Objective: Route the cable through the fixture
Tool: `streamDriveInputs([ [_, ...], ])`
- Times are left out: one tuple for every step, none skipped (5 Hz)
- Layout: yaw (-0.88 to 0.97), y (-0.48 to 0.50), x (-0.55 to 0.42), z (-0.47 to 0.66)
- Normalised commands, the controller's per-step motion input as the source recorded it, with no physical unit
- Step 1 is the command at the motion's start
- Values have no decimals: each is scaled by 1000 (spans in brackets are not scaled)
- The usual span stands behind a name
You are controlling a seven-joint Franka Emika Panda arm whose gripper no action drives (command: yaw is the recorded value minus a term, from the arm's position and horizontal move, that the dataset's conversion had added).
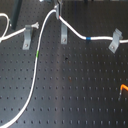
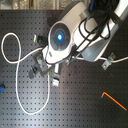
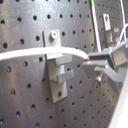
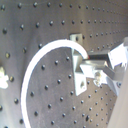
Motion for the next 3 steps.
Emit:
streamDriveInputs([
  [-586, 18, 35, -197],
  [-934, 6, -3, -109],
  [-1000, 15, -15, 0],
])
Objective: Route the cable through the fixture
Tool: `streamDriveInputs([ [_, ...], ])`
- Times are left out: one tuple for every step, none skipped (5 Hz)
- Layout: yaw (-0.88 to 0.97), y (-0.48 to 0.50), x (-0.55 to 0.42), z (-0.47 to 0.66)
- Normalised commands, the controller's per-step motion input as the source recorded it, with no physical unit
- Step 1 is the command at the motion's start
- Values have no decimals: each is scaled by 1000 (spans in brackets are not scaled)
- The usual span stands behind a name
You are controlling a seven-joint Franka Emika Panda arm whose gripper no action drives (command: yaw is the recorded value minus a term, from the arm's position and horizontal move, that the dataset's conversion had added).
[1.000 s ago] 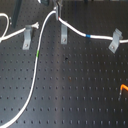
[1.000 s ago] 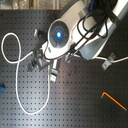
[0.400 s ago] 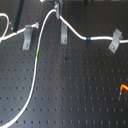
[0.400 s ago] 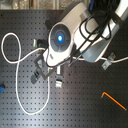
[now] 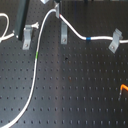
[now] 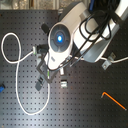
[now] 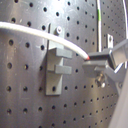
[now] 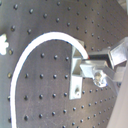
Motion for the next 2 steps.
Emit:
streamDriveInputs([
  [-1000, 8, -10, 15],
  [-1000, 9, -12, 15],
])
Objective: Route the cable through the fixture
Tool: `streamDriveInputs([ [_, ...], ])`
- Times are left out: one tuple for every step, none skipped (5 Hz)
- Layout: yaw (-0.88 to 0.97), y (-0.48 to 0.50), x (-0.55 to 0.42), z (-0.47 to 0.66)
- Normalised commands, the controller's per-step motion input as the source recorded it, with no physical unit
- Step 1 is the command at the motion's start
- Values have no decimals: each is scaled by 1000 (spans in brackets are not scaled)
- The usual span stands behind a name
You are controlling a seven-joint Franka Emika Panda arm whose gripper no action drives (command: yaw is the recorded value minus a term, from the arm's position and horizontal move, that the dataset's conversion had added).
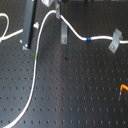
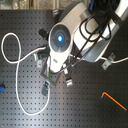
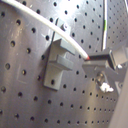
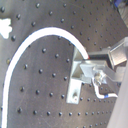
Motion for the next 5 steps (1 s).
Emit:
streamDriveInputs([
  [-1000, 8, -15, 15],
  [-1000, 9, -20, 0],
  [-1000, 8, -24, 0],
  [-1000, 14, -60, 0],
  [-997, 21, -93, 53],
])
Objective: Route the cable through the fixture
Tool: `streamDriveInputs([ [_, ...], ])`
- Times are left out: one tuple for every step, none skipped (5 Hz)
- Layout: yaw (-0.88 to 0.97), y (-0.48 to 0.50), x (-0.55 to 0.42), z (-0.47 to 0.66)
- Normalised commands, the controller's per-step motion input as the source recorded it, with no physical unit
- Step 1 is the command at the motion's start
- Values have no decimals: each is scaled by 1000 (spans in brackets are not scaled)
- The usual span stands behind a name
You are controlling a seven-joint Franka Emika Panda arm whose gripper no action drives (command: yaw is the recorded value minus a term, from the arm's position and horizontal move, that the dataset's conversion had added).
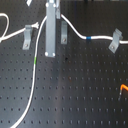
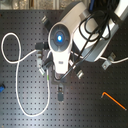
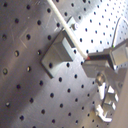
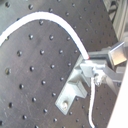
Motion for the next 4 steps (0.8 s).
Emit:
streamDriveInputs([
  [-511, 332, -275, 75],
  [0, 349, -161, 232],
  [0, 0, 0, 21],
  [-51, -2, 47, 62],
])
